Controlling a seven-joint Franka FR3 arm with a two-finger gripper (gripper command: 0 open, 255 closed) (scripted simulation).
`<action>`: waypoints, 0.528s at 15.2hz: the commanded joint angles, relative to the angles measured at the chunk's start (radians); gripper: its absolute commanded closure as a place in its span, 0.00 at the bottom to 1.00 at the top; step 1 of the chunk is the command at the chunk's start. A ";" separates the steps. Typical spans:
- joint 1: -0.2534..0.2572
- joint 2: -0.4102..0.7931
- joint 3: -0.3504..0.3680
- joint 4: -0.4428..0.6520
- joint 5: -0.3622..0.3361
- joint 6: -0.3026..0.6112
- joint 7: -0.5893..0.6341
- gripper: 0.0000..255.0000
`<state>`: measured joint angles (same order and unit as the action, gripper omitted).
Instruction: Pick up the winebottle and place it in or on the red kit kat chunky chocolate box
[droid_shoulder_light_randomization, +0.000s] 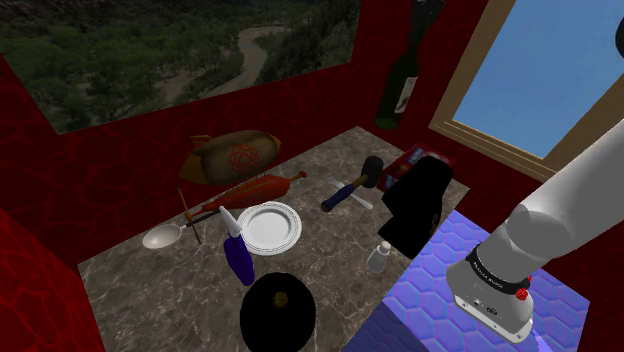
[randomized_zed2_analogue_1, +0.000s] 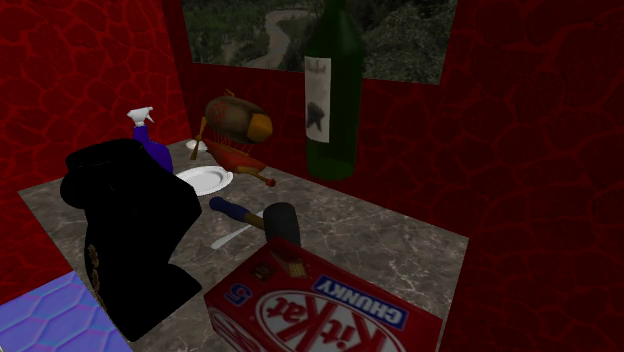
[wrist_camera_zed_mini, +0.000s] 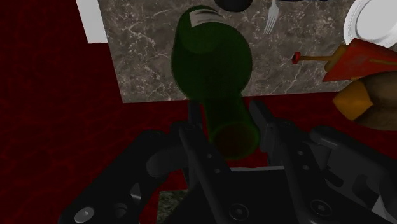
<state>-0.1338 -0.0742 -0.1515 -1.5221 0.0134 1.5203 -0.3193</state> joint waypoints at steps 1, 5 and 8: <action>-0.012 -0.050 -0.013 -0.027 -0.007 -0.023 -0.026 1.00; -0.038 -0.125 -0.046 -0.047 -0.021 -0.078 -0.084 1.00; -0.057 -0.171 -0.073 -0.047 -0.034 -0.123 -0.131 1.00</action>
<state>-0.1822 -0.2357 -0.2116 -1.5772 -0.0172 1.4156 -0.4284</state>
